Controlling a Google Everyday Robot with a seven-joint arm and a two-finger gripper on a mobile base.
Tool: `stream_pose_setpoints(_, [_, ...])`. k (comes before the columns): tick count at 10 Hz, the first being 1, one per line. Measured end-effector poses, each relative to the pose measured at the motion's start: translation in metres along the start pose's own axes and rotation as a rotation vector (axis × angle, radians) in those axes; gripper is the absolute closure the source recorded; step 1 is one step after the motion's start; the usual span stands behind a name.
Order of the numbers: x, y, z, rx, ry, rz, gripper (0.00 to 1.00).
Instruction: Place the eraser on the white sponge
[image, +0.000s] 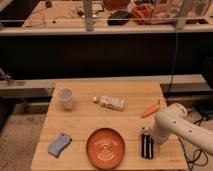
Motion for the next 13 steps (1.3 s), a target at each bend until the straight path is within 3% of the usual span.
stream_pose_setpoints(13, [-0.0023, -0.002, -0.0035, -0.002, -0.012, -0.031, 0.2])
